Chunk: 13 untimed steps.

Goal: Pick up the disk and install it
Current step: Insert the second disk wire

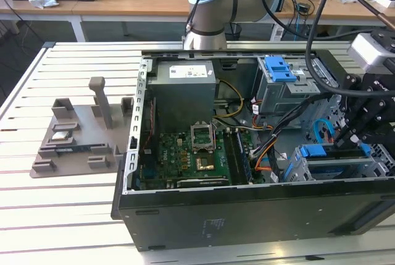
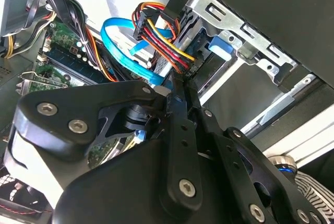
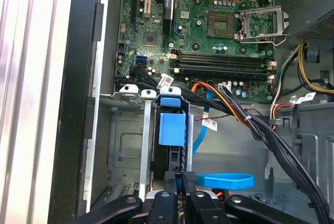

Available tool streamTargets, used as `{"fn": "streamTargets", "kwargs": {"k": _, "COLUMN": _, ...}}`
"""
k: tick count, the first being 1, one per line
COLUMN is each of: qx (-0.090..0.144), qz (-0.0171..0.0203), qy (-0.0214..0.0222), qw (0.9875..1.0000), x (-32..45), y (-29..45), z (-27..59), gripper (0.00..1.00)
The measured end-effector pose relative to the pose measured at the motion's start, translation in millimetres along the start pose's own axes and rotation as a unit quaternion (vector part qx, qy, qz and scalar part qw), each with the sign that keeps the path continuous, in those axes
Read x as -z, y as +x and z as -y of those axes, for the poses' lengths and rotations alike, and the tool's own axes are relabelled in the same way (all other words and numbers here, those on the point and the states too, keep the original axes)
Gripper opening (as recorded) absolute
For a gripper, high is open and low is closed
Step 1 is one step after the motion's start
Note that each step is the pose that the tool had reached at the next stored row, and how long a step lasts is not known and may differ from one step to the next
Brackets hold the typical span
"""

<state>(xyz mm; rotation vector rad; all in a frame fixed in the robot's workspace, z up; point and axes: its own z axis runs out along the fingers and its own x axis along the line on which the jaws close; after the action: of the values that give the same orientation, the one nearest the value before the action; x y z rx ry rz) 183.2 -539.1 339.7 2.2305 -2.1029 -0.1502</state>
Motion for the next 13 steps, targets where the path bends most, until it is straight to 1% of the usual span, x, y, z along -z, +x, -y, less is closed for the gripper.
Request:
{"fn": "streamTargets", "kwargs": {"k": 2, "qx": 0.000, "qz": 0.0001, "qy": 0.0000, "qw": 1.0000, "x": -0.3, "y": 0.0, "z": 0.2, "gripper": 0.17}}
{"fn": "streamTargets", "kwargs": {"k": 3, "qx": 0.000, "qz": 0.0006, "qy": 0.0000, "qw": 1.0000, "x": 0.6, "y": -0.1, "z": 0.1, "gripper": 0.24}}
{"fn": "streamTargets", "kwargs": {"k": 4, "qx": 0.000, "qz": 0.0007, "qy": 0.0000, "qw": 1.0000, "x": 3.0, "y": -0.1, "z": -0.2, "gripper": 0.24}}
{"fn": "streamTargets", "kwargs": {"k": 5, "qx": 0.000, "qz": 0.0001, "qy": 0.0000, "qw": 1.0000, "x": 7.7, "y": -0.2, "z": -0.8, "gripper": 0.24}}
{"fn": "streamTargets", "kwargs": {"k": 7, "qx": 0.000, "qz": 0.0002, "qy": 0.0000, "qw": 1.0000, "x": 11.9, "y": -0.5, "z": -1.3, "gripper": 0.24}}
{"fn": "streamTargets", "kwargs": {"k": 13, "qx": 0.000, "qz": 0.0009, "qy": 0.0001, "qw": 1.0000, "x": 12.1, "y": -0.6, "z": -1.3, "gripper": 0.24}}
